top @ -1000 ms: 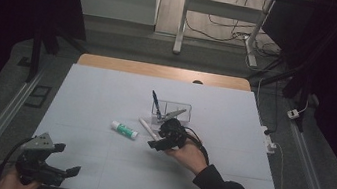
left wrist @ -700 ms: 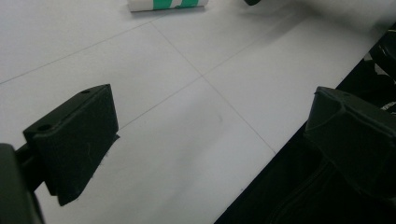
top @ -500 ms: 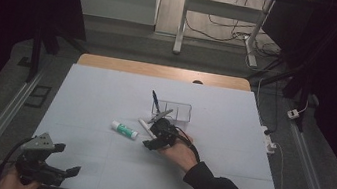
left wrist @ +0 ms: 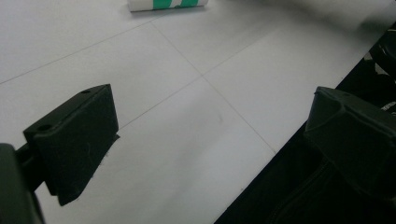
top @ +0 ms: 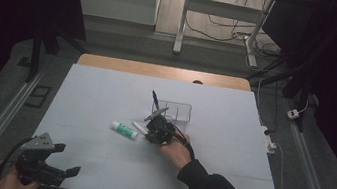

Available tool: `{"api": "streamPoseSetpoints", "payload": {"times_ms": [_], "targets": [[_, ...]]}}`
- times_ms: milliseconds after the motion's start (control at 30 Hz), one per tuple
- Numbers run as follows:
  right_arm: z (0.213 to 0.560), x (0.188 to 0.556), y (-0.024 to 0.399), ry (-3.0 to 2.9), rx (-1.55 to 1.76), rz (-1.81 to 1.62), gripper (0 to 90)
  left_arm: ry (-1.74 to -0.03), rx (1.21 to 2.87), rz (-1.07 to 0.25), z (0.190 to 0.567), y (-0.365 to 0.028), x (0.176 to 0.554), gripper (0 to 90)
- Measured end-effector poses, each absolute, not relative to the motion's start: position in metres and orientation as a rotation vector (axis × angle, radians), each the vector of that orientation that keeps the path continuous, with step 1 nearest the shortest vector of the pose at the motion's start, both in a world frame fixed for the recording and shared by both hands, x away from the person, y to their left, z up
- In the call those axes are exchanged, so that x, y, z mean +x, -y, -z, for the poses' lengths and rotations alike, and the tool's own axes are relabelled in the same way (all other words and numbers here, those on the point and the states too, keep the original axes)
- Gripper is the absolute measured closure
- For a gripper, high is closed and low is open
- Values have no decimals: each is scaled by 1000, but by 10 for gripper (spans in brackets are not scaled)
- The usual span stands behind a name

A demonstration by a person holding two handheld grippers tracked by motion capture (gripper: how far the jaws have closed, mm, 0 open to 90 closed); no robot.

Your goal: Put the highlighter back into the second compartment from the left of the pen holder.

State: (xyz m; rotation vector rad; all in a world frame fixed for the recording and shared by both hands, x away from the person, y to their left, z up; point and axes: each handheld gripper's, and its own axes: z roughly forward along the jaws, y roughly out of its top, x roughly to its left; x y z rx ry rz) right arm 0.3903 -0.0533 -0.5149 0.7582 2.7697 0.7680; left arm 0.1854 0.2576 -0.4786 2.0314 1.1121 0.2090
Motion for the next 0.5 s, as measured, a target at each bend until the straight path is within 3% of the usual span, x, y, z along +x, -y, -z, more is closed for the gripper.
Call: {"api": "streamPoseSetpoints", "payload": {"times_ms": [500], "targets": [[511,388,56,-2736,769,-819,789,-1110,2031,-211,478,-258,185,26]]}}
